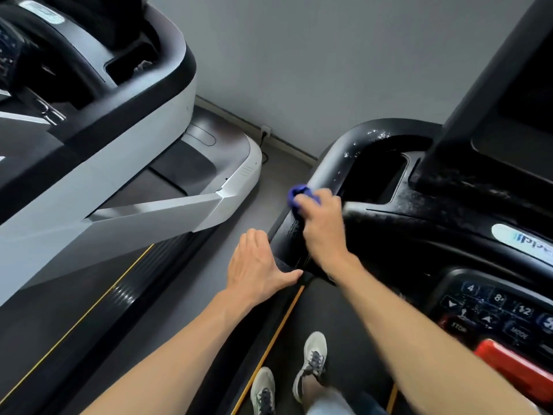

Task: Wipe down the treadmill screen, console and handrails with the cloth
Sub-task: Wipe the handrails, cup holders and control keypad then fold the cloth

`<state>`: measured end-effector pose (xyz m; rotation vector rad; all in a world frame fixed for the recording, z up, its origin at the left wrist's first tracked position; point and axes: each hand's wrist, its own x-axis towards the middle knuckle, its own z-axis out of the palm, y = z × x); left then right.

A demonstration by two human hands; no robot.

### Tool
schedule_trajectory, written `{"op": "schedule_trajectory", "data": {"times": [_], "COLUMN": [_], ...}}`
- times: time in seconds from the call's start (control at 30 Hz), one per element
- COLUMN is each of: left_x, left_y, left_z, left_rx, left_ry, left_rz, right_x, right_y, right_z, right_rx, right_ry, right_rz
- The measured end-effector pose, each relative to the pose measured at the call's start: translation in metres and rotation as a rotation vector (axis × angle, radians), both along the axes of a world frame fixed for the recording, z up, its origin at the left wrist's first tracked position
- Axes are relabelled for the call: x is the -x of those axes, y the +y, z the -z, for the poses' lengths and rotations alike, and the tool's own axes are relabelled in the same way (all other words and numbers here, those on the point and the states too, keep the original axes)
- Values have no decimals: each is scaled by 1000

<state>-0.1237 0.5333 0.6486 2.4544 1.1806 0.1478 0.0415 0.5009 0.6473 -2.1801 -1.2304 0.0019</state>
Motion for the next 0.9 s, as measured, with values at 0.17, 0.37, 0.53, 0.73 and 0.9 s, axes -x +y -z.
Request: {"op": "schedule_trajectory", "data": {"times": [0.17, 0.37, 0.53, 0.73, 0.9], "left_x": [-7, -12, -14, -37, -66], "left_y": [6, 9, 14, 29, 33], "left_z": [-2, -4, -6, -39, -68], "left_rx": [-20, -13, 2, 341, 794], "left_ry": [-2, 12, -35, -386, -624], "left_rz": [33, 44, 71, -116, -283], "right_x": [-7, -28, 2, -60, -38], "right_y": [-17, 18, -27, 10, -33], "right_z": [5, -1, 2, -45, -79], "right_rx": [-27, -36, -9, 21, -39], "right_ry": [-7, 59, 89, 646, 1119], "right_rz": [-152, 69, -225, -19, -190]}}
